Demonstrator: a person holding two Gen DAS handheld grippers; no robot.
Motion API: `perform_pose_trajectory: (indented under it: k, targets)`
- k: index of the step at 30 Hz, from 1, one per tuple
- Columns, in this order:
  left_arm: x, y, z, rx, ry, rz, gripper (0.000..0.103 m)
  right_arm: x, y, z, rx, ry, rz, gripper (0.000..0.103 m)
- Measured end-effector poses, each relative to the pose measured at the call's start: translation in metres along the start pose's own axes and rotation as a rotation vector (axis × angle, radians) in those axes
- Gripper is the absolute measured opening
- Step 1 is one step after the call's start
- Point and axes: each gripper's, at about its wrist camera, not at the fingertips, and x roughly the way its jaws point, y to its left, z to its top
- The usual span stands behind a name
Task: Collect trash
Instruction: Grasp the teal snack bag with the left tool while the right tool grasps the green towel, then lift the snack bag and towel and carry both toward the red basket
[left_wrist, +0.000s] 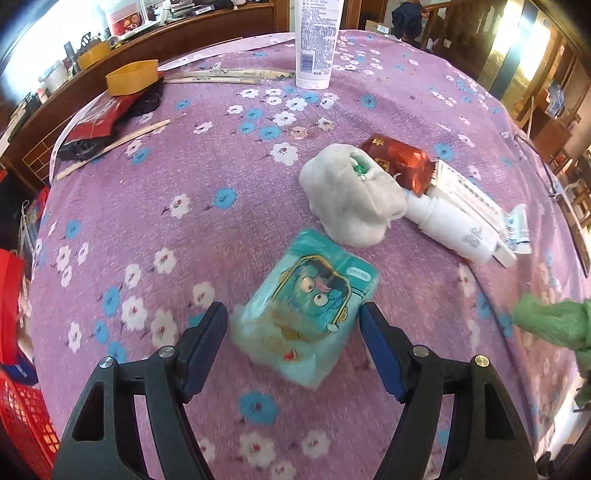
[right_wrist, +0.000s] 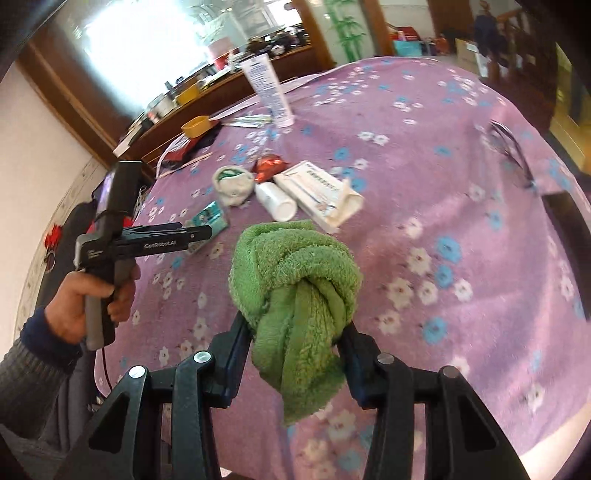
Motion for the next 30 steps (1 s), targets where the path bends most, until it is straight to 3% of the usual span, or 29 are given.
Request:
perform_pose_trajectory:
  k: [4,6,11,15,22,30]
  targets:
    - [0.006,-0.006,0.0,-0.004,-0.015,-0.004,0.065,-0.004,-0.004,-0.004,0.027,-0.003,-0.004,0.049]
    - [0.004,-0.008,-0.004,-0.005,-0.041,0.011,0.053,-0.004,-0.003,-0.006,0.034,-0.001,-0.002,0.049]
    - [-0.012,0.002,-0.019,-0.12,-0.066,-0.009,0.037,0.001,0.008,-0.005,0.013,0.001,0.005,0.049]
    - [-0.036,0.005,-0.054,-0.193,-0.093,-0.022,0.036,0.011,0.025,-0.002,-0.028,0.007,0.017,0.049]
    - [-0.083,0.003,-0.113,-0.273,-0.152,0.041,0.036,0.035,0.067,-0.003,-0.111,0.035,0.058,0.05]
    - [-0.111,0.014,-0.145,-0.296,-0.187,0.096,0.036,0.052,0.112,-0.007,-0.194,0.063,0.113,0.05]
